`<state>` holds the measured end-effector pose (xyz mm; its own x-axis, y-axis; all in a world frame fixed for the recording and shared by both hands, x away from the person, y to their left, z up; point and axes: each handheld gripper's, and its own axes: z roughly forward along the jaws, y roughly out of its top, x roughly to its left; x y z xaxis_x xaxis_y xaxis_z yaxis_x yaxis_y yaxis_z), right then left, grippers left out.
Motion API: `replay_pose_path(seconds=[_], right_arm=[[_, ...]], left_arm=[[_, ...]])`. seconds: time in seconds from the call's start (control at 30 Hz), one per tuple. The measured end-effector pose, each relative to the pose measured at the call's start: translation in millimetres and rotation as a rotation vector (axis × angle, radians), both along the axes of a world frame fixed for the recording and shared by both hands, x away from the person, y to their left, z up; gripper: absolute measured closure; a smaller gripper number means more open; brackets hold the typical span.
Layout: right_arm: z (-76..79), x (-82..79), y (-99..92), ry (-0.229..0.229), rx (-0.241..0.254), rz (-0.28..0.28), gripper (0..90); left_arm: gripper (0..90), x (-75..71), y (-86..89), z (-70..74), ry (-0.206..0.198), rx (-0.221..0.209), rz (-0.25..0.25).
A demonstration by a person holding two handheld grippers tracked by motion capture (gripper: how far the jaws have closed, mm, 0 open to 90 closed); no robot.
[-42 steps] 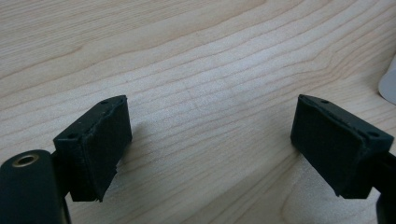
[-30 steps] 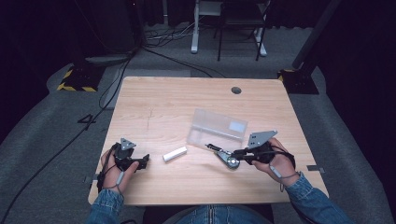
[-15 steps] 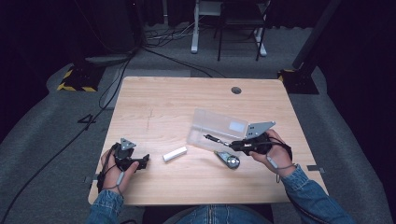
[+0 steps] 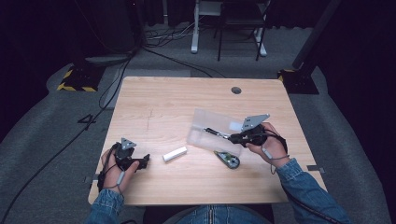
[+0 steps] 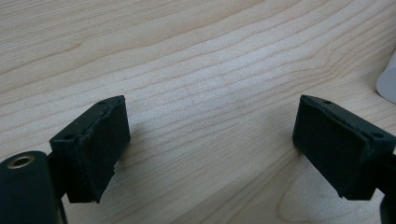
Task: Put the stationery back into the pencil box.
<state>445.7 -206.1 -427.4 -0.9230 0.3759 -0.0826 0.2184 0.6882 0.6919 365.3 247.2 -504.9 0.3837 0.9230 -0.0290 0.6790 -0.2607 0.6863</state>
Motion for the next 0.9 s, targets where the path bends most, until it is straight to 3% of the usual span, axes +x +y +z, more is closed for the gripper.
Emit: replay_pose_path(seconds=[0.53,0.9], right_arm=[[-19.6,24.9,7.3,-0.001,-0.067,-0.019,81.0],[-27.4,24.0,12.6,-0.017,-0.113,-0.001,81.0]], left_arm=[[10.6,0.7,-0.2,0.1,0.000,0.003,-0.003],[10.6,0.7,-0.2,0.1,0.001,0.003,-0.003]])
